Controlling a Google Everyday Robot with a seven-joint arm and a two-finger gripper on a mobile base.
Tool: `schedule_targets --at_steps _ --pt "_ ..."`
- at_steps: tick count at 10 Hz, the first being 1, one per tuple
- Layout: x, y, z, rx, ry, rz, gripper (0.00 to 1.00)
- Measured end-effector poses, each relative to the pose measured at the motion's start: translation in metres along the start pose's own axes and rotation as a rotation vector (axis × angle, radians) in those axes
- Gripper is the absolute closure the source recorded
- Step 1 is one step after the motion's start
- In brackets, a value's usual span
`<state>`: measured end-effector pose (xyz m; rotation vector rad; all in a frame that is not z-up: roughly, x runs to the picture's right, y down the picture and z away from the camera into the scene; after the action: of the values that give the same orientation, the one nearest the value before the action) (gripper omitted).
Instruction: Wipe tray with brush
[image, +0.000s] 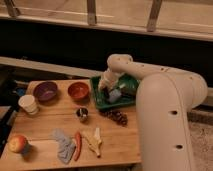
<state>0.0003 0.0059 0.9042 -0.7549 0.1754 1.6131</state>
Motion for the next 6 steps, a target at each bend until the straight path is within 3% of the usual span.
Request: schedule_targets --at_steps 2,6 --pt "0.004 -0.001 0.008 -0.003 0.021 0.005 1.0" --pt "0.015 -0.023 -0.012 0.038 -0.002 0.054 1.0"
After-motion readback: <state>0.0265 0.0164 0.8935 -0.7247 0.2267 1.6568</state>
